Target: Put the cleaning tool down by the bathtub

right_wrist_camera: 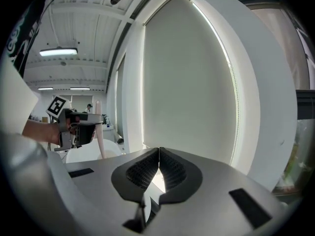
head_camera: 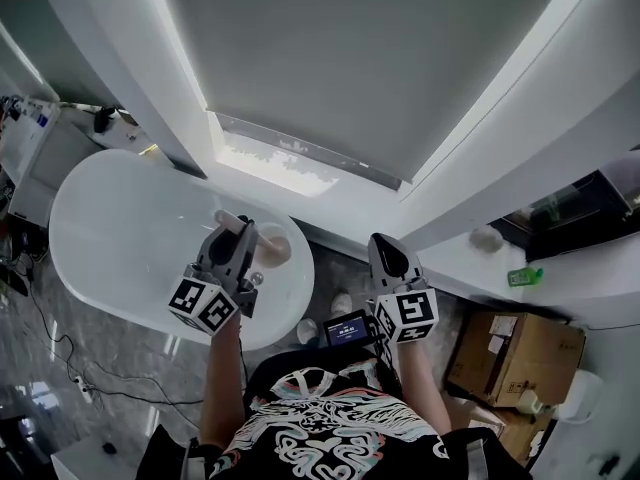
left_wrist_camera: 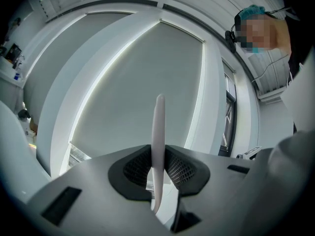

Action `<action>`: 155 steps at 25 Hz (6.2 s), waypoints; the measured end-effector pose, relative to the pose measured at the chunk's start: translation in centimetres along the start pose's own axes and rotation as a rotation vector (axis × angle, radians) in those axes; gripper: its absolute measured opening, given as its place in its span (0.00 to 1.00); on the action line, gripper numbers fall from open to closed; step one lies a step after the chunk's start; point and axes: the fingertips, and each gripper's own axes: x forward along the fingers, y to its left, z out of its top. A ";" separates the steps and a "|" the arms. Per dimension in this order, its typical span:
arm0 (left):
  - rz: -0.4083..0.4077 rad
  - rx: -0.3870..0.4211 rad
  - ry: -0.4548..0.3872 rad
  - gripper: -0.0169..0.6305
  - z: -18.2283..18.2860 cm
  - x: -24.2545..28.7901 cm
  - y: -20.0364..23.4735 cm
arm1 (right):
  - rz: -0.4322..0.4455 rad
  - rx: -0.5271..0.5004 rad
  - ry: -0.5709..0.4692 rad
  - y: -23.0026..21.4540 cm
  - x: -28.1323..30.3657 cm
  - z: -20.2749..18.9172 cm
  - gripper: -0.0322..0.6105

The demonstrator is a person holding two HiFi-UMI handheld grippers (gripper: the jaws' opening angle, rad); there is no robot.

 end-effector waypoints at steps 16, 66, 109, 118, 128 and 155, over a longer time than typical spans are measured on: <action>0.002 -0.020 -0.013 0.15 1.7 5.5 4.8 | 0.019 -0.006 -0.015 -1.9 7.6 1.8 0.09; 0.058 -0.276 0.147 0.15 -14.3 23.3 20.3 | -0.079 0.049 0.202 -12.1 24.9 -13.0 0.09; 0.156 -0.721 0.047 0.15 -36.4 31.6 31.9 | 0.010 0.066 0.408 -16.0 35.9 -34.6 0.09; 0.157 -0.827 0.018 0.15 -39.4 31.9 32.5 | 0.020 0.106 0.428 -16.4 35.7 -37.3 0.09; 0.204 -0.993 0.038 0.15 -44.0 33.0 33.3 | 0.026 0.129 0.456 -16.5 36.8 -39.7 0.09; 0.372 -1.081 0.158 0.15 -50.1 34.1 36.8 | 0.124 -0.053 0.729 -13.1 38.7 -49.9 0.10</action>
